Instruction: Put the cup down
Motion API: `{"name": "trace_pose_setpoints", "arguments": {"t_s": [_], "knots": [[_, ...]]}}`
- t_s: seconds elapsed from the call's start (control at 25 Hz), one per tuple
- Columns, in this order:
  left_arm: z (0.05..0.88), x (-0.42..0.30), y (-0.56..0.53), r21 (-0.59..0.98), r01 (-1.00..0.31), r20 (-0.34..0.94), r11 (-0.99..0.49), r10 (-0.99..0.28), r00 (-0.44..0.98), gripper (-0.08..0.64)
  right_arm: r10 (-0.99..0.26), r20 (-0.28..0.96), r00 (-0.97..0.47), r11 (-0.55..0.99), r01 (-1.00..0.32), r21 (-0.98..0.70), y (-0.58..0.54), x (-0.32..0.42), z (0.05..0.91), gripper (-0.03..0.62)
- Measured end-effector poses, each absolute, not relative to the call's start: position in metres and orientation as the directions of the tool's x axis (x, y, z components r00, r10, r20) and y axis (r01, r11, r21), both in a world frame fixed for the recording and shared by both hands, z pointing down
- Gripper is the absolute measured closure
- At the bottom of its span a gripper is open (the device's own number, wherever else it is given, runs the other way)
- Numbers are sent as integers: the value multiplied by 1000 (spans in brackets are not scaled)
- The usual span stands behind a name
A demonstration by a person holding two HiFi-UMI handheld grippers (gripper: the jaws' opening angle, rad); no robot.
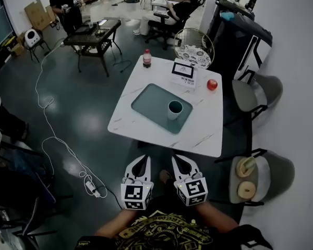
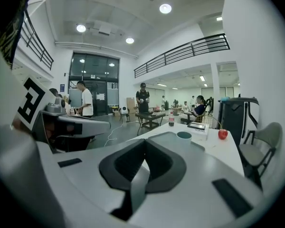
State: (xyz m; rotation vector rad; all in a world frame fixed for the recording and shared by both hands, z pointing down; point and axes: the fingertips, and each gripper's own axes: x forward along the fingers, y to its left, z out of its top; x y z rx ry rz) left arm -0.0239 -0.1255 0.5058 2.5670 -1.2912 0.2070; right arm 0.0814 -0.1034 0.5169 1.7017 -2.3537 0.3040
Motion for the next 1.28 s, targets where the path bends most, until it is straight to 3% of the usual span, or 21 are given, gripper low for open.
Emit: {"name": "trace_pose_setpoints", "arguments": {"t_s": [1.28], "knots": [[489, 64, -36, 134, -769, 261, -626, -726, 636, 551, -891, 288, -350, 352, -935, -48, -3, 157, 501, 586]]}}
